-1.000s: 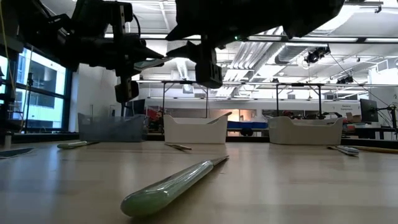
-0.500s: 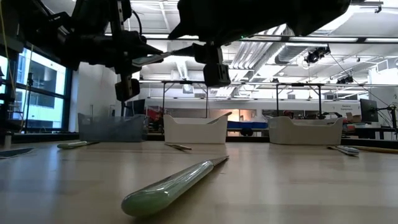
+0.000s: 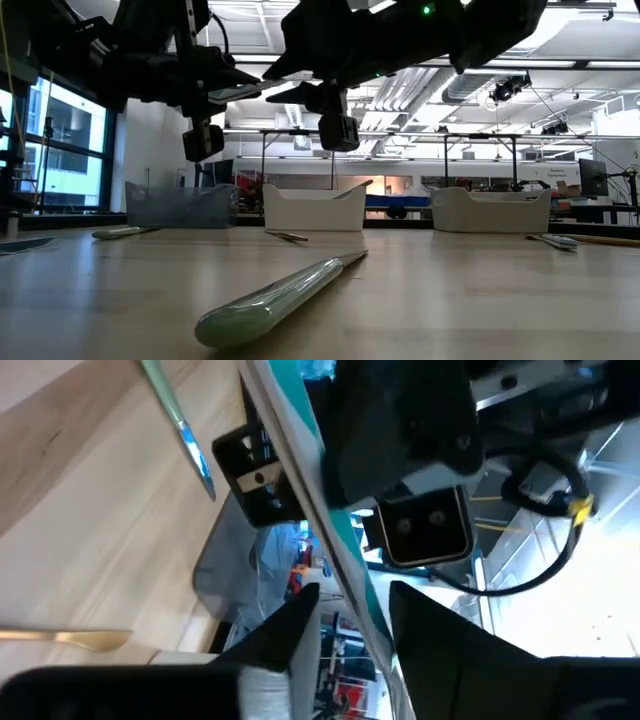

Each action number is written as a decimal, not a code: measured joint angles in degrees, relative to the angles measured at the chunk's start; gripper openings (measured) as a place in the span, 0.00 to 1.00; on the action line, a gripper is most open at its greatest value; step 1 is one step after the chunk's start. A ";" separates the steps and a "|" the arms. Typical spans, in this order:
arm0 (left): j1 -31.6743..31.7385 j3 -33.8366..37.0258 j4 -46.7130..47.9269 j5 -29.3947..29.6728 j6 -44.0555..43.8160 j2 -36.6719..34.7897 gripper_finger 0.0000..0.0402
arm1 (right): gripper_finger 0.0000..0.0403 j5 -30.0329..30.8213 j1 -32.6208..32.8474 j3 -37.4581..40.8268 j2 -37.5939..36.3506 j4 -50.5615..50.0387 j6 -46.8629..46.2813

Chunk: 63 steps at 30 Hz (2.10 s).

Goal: Sort silverware by color (type)
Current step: Put the blue patterned knife into the gray bin

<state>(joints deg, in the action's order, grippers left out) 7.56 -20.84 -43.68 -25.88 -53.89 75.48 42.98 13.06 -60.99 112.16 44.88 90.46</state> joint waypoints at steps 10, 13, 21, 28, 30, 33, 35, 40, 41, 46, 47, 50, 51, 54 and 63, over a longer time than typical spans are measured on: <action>-0.38 0.00 -0.06 1.12 1.83 -0.02 0.07 | 0.05 1.29 -0.20 0.05 0.02 -0.33 -4.80; -0.36 -0.03 -0.72 2.59 5.42 -0.12 0.15 | 0.02 3.44 -0.18 0.10 0.06 -0.59 -6.65; -0.29 -0.09 0.08 5.45 15.78 -2.53 0.35 | 0.01 7.31 -0.38 0.09 0.07 0.12 -10.12; 0.91 0.02 1.90 8.22 26.56 -7.32 0.45 | 0.00 11.78 -0.85 -0.02 -0.02 0.38 -12.34; 1.83 0.02 2.74 8.69 29.74 -8.86 0.46 | 0.00 13.36 -1.12 -0.02 -0.17 0.22 -13.32; 3.34 0.02 4.66 9.95 34.51 -10.95 0.47 | 0.00 14.99 -1.81 -0.02 -1.15 -1.16 -14.97; 4.29 0.15 6.26 10.98 37.10 -12.21 0.47 | 0.00 15.48 -2.74 -0.02 -2.51 -3.59 -17.76; 6.94 1.87 7.27 11.24 38.26 -14.01 0.47 | 0.00 15.49 -7.21 -0.02 -10.02 -22.99 -34.14; 7.27 2.31 7.28 11.18 38.12 -14.01 0.47 | 0.00 14.72 -8.61 -0.02 -12.30 -29.40 -39.43; 8.59 4.00 7.09 11.13 37.48 -14.12 0.47 | 0.00 0.49 -18.76 -0.09 -22.91 -61.30 -66.81; 8.61 4.26 7.12 11.13 37.48 -14.12 0.47 | 0.00 -3.06 -21.51 -0.09 -24.68 -66.74 -71.02; 8.61 4.73 6.75 11.11 37.04 -14.12 0.47 | 0.00 -11.49 -29.85 -0.09 -28.25 -78.47 -77.65; 8.59 4.91 6.48 11.11 37.03 -14.12 0.47 | 0.00 -13.26 -32.26 -0.09 -29.00 -80.92 -77.95; 8.56 5.07 6.47 11.11 36.98 -14.12 0.47 | 0.00 -15.09 -38.76 -0.09 -29.66 -83.22 -76.27; 7.32 5.07 6.49 11.09 36.11 -14.12 0.47 | 0.01 -19.86 -52.20 -0.02 -27.55 -83.62 -69.43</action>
<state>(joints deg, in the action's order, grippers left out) 14.88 -15.77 -37.19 -14.79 -17.78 61.36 23.11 -39.14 -61.01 84.61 -38.74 21.04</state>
